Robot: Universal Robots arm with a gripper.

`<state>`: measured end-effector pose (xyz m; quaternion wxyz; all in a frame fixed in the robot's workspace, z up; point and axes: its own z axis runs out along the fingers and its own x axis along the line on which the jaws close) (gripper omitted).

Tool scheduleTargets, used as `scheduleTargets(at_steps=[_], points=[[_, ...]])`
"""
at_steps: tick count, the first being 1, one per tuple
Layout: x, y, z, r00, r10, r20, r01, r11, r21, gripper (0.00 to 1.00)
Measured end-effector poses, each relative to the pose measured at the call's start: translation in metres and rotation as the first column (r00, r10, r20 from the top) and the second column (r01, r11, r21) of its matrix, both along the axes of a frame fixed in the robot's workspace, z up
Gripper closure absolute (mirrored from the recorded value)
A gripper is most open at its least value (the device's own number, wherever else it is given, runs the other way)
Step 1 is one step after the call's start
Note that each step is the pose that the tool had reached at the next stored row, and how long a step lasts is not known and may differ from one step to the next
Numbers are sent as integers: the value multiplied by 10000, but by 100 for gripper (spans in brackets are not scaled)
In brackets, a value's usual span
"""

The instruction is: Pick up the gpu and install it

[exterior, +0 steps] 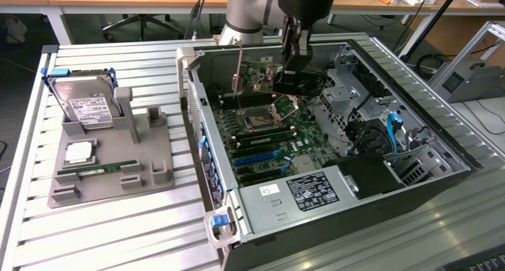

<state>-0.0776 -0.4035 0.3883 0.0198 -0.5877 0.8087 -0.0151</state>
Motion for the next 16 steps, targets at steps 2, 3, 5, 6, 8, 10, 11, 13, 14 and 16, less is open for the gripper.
scheduleTargets(at_steps=[2, 3, 5, 6, 8, 10, 11, 13, 14, 16], points=[[0, 0, -1, 10000, 68, 1, -68, 10000, 1, 73], [0, 0, 0, 10000, 95, 0, -95, 10000, 0, 73], [0, 0, -1, 9999, 142, 0, -142, 9999, 1, 73], [0, 0, -1, 9999, 160, 1, -160, 9999, 1, 73], [0, 0, -1, 9998, 195, 1, -195, 9998, 1, 73], [0, 0, -1, 9997, 230, 0, -230, 9997, 0, 73], [0, 0, -1, 9997, 249, 0, -249, 9997, 1, 73], [0, 0, -1, 9996, 288, 0, -288, 9996, 0, 73], [0, 0, -1, 9995, 316, 0, -316, 9995, 0, 73], [0, 0, -2, 9993, 361, 1, -361, 9993, 1, 73]])
